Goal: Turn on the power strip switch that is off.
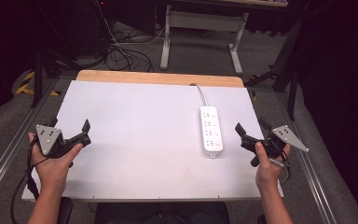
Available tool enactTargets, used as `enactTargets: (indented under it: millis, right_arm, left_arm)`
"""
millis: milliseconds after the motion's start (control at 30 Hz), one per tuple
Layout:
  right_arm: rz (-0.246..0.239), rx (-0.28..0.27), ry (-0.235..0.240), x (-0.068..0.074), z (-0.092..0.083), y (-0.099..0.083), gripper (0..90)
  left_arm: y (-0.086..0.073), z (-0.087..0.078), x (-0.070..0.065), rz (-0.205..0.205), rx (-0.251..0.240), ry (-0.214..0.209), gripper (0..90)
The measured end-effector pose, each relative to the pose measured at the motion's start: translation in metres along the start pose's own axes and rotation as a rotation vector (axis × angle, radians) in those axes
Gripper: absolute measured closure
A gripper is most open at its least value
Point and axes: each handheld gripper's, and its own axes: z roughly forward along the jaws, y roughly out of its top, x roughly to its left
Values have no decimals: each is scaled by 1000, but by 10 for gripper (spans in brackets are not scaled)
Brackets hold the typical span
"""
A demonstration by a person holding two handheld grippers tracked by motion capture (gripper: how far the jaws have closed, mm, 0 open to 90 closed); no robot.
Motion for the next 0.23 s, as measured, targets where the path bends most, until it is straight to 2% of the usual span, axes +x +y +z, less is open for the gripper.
enactTargets:
  millis: [233]
  right_arm:
    - [2, -5, 5, 0, 0, 0, 15]
  left_arm:
    - [0, 0, 0, 5, -1, -1, 17]
